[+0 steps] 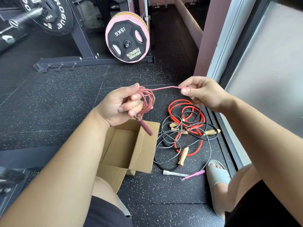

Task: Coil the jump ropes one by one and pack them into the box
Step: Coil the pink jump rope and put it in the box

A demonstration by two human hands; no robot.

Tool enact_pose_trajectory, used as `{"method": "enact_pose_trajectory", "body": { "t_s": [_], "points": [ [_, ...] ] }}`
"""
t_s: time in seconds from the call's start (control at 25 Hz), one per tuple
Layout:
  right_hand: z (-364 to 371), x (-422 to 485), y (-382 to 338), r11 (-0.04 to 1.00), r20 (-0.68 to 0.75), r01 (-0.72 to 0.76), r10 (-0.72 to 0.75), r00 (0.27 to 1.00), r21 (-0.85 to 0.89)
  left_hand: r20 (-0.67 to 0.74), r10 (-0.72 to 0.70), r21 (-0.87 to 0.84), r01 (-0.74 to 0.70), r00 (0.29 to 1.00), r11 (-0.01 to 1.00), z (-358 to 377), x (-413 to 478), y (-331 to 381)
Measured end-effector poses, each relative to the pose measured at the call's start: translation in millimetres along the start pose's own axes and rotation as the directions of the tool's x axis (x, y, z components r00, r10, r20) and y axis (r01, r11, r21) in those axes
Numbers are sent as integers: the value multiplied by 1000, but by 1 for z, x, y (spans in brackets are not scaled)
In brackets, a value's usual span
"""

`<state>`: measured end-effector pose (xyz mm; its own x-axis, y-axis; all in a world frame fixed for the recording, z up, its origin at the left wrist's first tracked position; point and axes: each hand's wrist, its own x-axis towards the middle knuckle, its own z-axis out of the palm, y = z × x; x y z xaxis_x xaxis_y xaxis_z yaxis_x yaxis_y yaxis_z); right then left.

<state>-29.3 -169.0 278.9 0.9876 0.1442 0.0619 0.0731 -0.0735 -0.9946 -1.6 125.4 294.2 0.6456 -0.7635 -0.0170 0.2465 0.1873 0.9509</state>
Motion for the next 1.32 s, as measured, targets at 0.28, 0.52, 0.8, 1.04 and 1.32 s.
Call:
{"method": "enact_pose_trajectory", "body": {
  "t_s": [0.28,0.52,0.8,1.04,1.32],
  "points": [
    [0,6,16,941,169,-44,-13,986,335,82,-109,-62,114,991,992,7,-8,0],
    [19,8,27,988,-83,-121,129,988,94,-148,-54,-128,35,987,991,19,-2,0],
    [67,8,35,834,-140,-115,46,989,-539,2,-61,-103,61,998,993,25,1,-3],
    [68,11,33,834,-139,-132,67,988,-536,-62,25,-194,-36,998,980,29,3,4],
    [86,1,34,692,125,42,71,990,-721,-534,292,238,-190,794,953,24,18,-5]
  ]
}}
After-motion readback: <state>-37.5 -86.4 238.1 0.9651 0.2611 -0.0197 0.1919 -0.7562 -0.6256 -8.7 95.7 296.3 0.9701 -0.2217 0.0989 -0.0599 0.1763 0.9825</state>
